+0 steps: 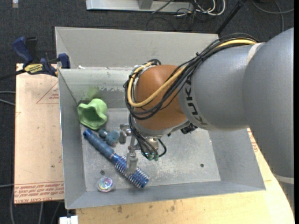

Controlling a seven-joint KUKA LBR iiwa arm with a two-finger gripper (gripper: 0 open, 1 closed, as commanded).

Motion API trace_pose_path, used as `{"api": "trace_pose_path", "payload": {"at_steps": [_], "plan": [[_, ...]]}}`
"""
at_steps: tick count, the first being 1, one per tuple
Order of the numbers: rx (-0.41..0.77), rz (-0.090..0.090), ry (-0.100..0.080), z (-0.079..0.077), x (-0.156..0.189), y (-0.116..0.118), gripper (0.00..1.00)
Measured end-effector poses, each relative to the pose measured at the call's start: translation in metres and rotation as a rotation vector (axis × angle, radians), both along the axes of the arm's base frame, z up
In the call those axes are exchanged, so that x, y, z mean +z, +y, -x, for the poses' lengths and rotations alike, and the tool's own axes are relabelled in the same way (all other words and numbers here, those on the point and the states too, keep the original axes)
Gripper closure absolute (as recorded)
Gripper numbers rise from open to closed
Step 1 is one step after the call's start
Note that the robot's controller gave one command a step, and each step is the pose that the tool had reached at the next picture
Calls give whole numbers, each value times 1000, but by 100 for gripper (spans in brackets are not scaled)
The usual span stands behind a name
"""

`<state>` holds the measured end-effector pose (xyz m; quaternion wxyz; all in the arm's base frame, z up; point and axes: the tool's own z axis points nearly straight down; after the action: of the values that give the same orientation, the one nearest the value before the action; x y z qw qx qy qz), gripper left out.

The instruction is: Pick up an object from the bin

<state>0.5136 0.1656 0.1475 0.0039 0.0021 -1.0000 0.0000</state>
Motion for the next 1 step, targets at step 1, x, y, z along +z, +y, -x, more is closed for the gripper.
{"api": "trace_pose_path", "payload": {"at_steps": [1], "plan": [[-78, 2, 1, 14, -75, -8, 0]]}}
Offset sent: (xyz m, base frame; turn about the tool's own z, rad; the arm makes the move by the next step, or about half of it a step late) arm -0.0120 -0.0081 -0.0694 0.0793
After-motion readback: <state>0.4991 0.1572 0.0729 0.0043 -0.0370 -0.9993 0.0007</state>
